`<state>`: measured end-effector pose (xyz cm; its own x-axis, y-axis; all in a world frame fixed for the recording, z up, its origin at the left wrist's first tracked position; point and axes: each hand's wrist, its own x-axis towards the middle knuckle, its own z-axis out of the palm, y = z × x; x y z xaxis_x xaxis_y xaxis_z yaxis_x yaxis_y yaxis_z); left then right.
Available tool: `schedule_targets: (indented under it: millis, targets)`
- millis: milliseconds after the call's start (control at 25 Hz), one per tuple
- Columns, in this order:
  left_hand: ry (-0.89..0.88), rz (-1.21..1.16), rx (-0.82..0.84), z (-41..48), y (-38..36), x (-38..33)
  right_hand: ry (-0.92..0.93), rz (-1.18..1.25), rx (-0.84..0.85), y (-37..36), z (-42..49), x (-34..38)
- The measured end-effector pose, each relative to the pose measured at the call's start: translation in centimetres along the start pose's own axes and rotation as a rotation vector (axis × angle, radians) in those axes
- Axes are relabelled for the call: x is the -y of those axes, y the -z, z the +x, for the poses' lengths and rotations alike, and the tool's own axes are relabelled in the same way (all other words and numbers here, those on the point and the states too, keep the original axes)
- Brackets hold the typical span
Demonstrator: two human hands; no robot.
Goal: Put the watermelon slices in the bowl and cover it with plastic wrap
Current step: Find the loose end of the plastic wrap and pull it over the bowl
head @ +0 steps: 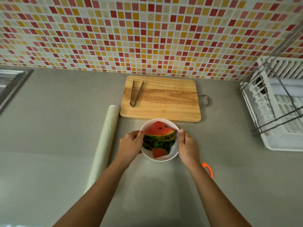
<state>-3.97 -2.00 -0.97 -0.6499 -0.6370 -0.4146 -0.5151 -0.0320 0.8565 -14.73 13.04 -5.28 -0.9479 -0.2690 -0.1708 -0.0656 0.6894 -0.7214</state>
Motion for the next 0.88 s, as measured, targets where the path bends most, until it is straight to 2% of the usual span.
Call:
schedule_targets:
  millis: [280, 360, 400, 480, 560, 600, 720, 760, 880]
  targets:
    - [-0.025, 0.089, 0.012, -2.6, 0.1, 2.3, 0.033, 0.02, 0.01, 0.0, -3.0, -1.2]
    - [-0.058, 0.201, 0.017, -2.3, 0.6, 2.0, 0.042, 0.004, 0.001, -0.1, -2.8, -1.4]
    - [-0.11, 0.276, -0.051, -1.8, 1.5, 1.9, 0.049, 0.003, 0.0, -0.1, -2.8, -1.5]
    - [-0.222, 0.376, -0.321, 0.2, 5.1, 2.4, 0.056, 0.015, 0.001, 0.0, -2.7, -1.6]
    - [-0.188, 0.344, -0.448, 2.4, 10.0, 3.9, 0.052, 0.027, -0.003, -0.1, -2.6, -1.8]
    - [-0.1, 0.282, -0.408, 3.1, 11.7, 4.8, 0.051, 0.026, -0.002, -0.2, -2.6, -1.9]
    - [0.121, 0.204, -0.084, 3.1, 12.6, 7.1, 0.051, 0.032, -0.013, -0.4, -2.5, -2.2]
    - [0.137, 0.204, -0.035, 3.0, 12.2, 7.5, 0.051, 0.029, -0.02, -0.5, -2.5, -2.2]
    - [0.126, 0.164, -0.027, 3.2, 11.8, 7.3, 0.028, 0.023, -0.029, -0.5, -2.5, -2.1]
